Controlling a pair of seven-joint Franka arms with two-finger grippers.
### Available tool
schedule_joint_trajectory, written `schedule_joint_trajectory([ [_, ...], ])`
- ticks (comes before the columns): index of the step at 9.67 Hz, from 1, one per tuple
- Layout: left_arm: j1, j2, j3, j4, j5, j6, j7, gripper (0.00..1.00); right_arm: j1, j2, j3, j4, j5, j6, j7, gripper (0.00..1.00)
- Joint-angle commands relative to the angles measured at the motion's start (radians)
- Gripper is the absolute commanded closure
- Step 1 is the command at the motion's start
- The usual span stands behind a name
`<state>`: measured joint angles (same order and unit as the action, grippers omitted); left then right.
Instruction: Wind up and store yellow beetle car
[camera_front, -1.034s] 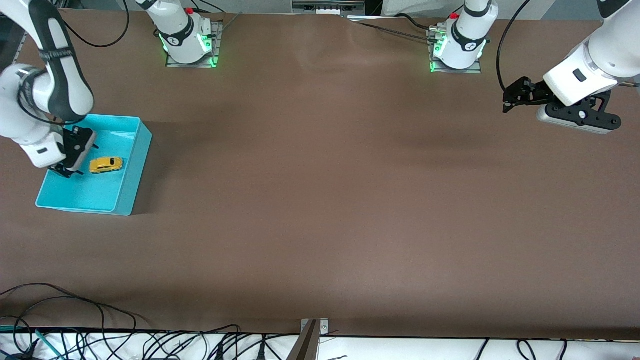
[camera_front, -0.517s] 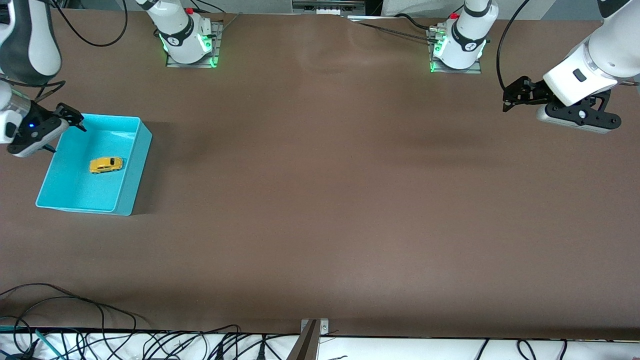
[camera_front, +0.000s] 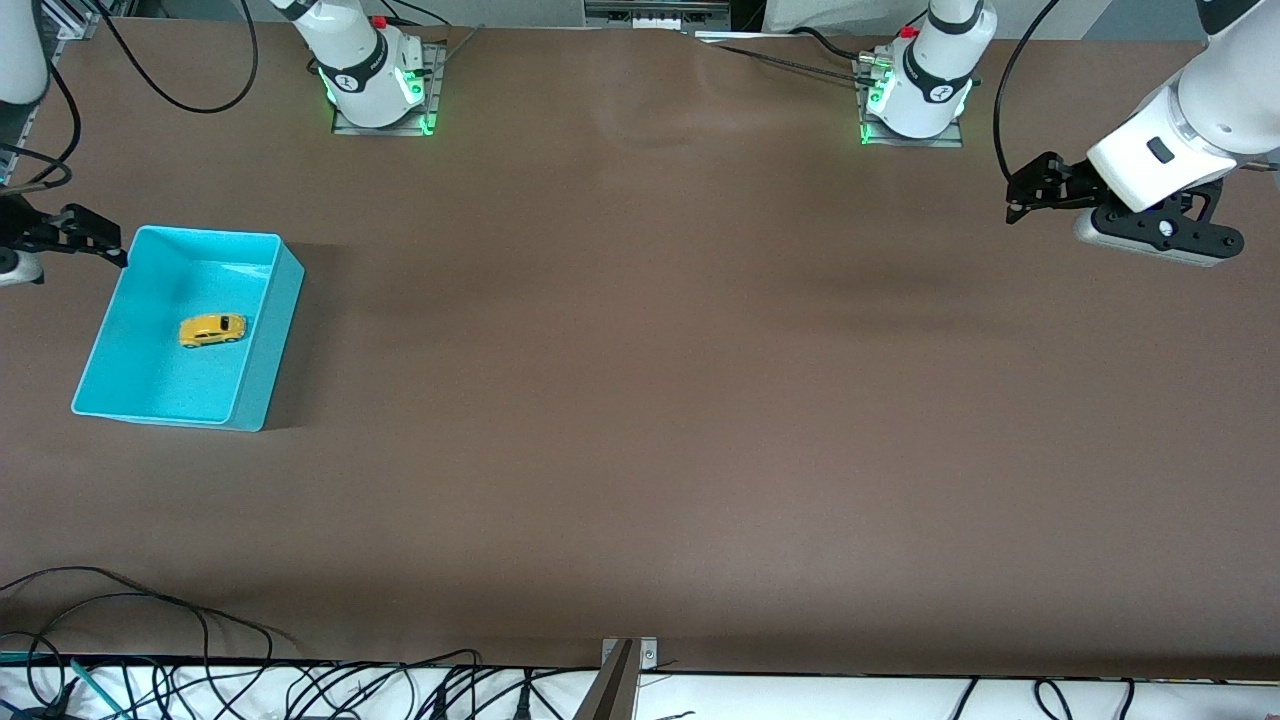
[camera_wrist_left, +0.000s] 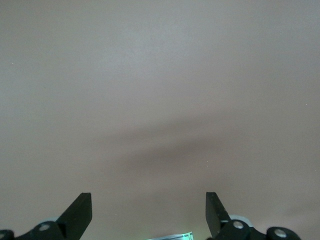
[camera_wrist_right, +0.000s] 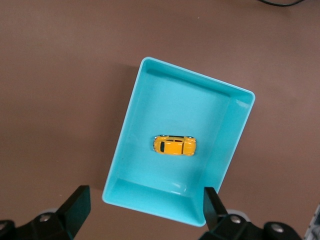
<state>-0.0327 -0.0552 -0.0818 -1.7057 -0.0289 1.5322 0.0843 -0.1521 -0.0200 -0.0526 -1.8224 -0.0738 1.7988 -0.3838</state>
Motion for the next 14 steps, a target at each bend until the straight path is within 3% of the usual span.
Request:
schedule_joint_trajectory([
  [1,0.001,0.02,-0.001,0.038,-0.022,-0.024,-0.012,0.0,0.003,0.069,0.039,0.211,0.002,-0.148,0.127,0.0],
  [4,0.001,0.02,-0.001,0.038,-0.022,-0.024,-0.012,0.0,0.006,0.075,0.053,0.311,0.005,-0.232,0.193,0.0],
  [6,0.002,0.02,-0.001,0.038,-0.022,-0.024,-0.012,0.0,0.026,0.057,0.077,0.313,0.011,-0.259,0.3,0.0],
  [8,0.002,0.02,-0.001,0.038,-0.022,-0.023,-0.011,0.0,0.091,0.029,0.057,0.313,0.011,-0.263,0.33,0.0],
  [10,0.002,0.02,0.0,0.038,-0.022,-0.024,-0.011,0.0,0.097,0.025,0.053,0.311,0.055,-0.289,0.385,0.0],
  [14,0.001,0.02,-0.001,0.038,-0.02,-0.024,-0.011,0.0,0.12,0.032,0.039,0.296,0.062,-0.283,0.399,0.0],
])
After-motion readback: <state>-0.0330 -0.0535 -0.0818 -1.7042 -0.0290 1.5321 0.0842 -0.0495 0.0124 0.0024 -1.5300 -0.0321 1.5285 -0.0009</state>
